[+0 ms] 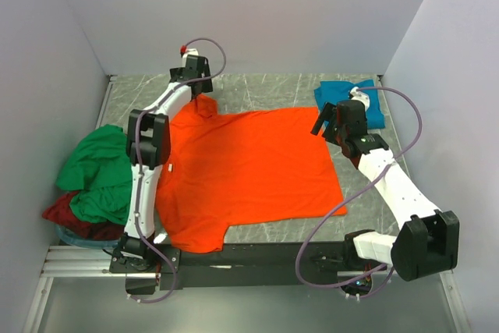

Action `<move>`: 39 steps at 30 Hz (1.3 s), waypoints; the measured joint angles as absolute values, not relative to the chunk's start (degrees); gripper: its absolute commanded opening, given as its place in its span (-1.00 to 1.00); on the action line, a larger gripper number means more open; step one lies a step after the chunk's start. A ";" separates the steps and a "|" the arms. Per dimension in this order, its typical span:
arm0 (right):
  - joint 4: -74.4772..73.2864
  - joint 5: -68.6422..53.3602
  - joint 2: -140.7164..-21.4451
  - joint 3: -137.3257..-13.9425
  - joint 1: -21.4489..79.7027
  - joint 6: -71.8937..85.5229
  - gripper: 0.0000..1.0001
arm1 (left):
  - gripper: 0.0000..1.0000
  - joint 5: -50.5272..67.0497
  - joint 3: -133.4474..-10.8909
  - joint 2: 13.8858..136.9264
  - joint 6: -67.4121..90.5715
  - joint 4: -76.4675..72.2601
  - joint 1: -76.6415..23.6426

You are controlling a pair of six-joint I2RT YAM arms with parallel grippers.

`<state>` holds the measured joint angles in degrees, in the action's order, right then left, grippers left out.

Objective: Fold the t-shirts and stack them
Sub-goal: Flatten the tshirt out

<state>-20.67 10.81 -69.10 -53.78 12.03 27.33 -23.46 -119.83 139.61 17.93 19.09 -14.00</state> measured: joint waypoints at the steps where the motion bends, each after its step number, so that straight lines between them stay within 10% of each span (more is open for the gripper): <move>1: -20.73 10.61 -69.38 -53.87 12.03 27.33 0.83 | 0.99 -23.38 -118.41 138.19 18.26 19.25 -13.96; 14: -21.23 9.39 -70.30 -54.06 12.03 27.35 0.83 | 0.94 -9.76 -111.07 126.37 23.79 24.73 -14.06; 39: -22.37 9.91 -72.31 -55.24 12.03 27.35 0.83 | -0.96 -2.83 -114.15 136.46 26.89 30.70 -15.42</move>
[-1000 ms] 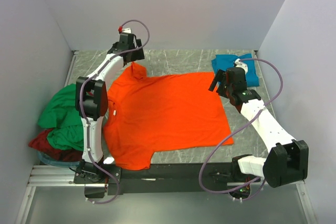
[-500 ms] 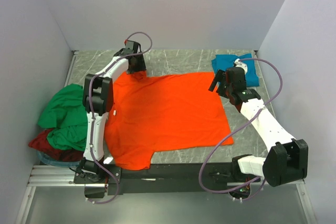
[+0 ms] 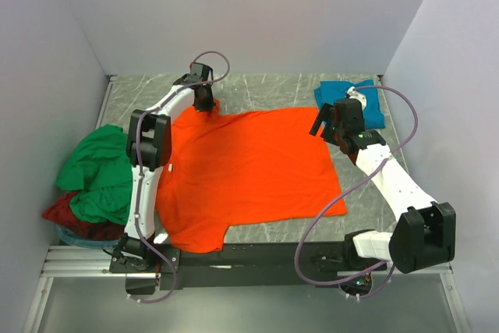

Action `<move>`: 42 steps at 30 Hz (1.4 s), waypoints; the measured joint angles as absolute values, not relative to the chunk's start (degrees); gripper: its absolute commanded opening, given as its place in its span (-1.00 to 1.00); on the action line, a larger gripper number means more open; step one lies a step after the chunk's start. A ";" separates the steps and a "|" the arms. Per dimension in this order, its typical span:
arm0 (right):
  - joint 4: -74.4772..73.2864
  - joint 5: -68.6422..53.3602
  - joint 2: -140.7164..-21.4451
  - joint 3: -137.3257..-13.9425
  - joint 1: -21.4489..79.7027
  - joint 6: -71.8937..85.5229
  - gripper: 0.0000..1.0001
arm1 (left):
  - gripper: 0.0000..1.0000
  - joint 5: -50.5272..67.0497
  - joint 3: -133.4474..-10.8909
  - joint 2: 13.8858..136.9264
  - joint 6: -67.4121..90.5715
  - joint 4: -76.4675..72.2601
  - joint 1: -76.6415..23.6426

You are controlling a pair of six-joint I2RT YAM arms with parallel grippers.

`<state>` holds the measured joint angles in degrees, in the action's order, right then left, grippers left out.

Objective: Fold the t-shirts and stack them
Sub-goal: Flatten the tshirt out

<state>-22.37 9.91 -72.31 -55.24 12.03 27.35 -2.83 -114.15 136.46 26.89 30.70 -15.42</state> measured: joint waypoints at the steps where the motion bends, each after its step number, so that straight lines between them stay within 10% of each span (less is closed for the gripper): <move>1: -22.37 9.91 -72.38 -55.24 12.03 27.35 0.83 | -0.99 -2.83 -114.15 136.46 26.89 30.68 -15.44; 23: -22.46 10.04 -73.76 -55.61 12.03 27.33 0.83 | -0.80 -8.08 -116.73 136.42 21.98 27.42 -21.06; 25: -22.63 10.07 -73.95 -55.70 12.03 27.35 0.82 | -0.67 -8.38 -116.73 136.57 20.62 26.74 -21.87; 26: -22.94 10.09 -74.17 -55.96 12.03 27.33 0.82 | -0.16 -8.47 -116.75 136.68 20.03 26.46 -22.31; 32: -23.33 10.09 -74.50 -56.27 12.03 27.33 0.82 | 0.94 -8.95 -119.57 138.72 17.89 26.15 -23.77; 42: -23.42 10.00 -74.50 -56.27 12.03 27.35 0.82 | 0.99 -12.75 -113.65 134.50 18.92 22.00 -22.79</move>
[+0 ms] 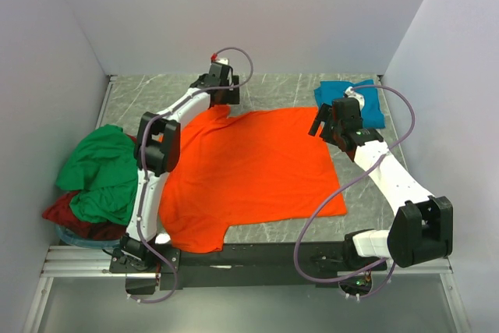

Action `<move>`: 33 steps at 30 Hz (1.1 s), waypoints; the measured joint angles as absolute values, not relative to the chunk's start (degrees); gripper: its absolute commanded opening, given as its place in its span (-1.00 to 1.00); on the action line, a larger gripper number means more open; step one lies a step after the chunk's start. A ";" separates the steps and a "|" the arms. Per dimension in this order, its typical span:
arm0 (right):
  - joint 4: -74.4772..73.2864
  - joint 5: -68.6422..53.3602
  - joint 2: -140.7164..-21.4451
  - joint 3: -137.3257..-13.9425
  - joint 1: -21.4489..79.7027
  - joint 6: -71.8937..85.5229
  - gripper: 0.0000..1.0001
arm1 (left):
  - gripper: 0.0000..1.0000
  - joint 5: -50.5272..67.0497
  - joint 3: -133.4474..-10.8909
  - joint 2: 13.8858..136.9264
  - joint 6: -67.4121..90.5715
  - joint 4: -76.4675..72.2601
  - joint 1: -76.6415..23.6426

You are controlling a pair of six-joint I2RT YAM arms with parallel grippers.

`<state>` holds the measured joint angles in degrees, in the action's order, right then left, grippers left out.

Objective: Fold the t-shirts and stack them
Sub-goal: Flatten the tshirt out

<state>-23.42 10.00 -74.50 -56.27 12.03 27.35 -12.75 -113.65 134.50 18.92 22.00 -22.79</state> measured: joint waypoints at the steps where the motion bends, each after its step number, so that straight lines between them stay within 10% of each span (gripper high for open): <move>1: -23.44 10.00 -74.50 -56.27 12.03 27.33 0.82 | 0.99 -12.73 -113.10 133.69 19.16 21.76 -22.48; 33: -25.02 10.83 -79.00 -58.13 12.03 27.07 0.83 | 0.99 -1.74 -124.53 144.97 20.93 20.88 -13.61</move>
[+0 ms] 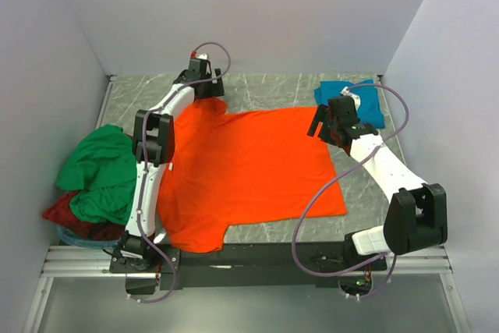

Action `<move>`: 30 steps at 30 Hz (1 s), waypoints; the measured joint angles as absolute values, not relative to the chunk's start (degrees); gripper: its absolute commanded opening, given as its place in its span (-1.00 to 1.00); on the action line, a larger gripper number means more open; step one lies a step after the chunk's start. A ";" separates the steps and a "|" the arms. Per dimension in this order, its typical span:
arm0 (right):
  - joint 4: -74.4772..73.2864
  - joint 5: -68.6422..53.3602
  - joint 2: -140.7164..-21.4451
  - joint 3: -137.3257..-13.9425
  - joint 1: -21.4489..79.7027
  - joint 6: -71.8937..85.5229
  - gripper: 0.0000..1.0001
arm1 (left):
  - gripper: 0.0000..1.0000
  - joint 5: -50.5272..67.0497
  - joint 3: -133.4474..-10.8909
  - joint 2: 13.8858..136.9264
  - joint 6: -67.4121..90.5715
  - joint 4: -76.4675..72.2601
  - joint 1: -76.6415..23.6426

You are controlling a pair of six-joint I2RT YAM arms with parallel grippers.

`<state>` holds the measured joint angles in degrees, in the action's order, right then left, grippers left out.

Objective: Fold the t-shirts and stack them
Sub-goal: Flatten the tshirt out

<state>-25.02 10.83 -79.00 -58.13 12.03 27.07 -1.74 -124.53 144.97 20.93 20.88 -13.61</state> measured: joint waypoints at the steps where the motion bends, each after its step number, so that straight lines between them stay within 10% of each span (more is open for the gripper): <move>1: -24.99 10.94 -79.29 -58.26 12.03 27.07 0.83 | 0.99 -2.28 -124.81 145.14 21.04 20.91 -13.28; 23: -26.02 10.63 -85.34 -63.53 12.03 26.65 0.86 | 0.99 0.56 -133.95 149.69 23.27 23.49 -8.51; 30: -25.47 6.20 -76.29 -61.14 12.14 26.70 0.88 | 0.99 -4.67 -117.95 131.79 24.03 26.79 -11.16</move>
<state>-25.47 6.20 -76.29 -61.14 12.14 26.70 -4.67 -117.95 131.79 24.03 26.79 -11.16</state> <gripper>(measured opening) 0.937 0.995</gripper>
